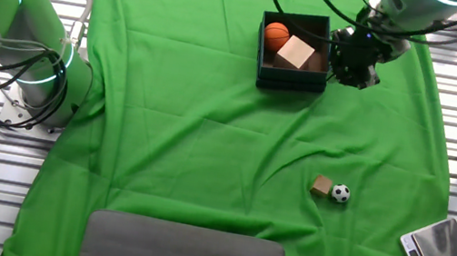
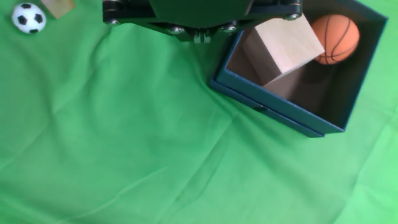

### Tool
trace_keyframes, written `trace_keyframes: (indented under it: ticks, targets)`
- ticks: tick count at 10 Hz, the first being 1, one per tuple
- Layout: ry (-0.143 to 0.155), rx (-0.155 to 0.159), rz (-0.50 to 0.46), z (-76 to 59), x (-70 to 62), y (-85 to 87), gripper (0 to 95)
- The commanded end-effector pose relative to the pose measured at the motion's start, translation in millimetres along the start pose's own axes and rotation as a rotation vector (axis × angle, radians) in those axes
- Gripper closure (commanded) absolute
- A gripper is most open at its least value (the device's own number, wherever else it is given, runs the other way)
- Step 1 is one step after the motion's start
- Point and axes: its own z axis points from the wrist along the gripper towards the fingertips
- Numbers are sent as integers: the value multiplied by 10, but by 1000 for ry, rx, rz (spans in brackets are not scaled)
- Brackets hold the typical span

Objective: Take everything out of the gift box

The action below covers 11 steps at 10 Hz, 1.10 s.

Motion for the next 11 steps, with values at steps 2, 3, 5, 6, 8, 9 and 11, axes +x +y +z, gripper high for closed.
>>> trace_keyframes:
  ticks: [2, 3, 5, 6, 8, 9, 11]
  targets:
    - [-1, -32, -112, 1, -9, -2, 950]
    - [-1, -33, -155, 1, -9, -2, 950]
    - [-15, -43, -211, 1, -9, -2, 950]
    - [-20, -45, -224, 1, -9, -2, 950]
    - [-28, -51, -218, 22, -82, 219, 950]
    - [-26, -46, -211, 44, -147, 401, 950]
    - [-31, -35, -193, 139, -175, 633, 950]
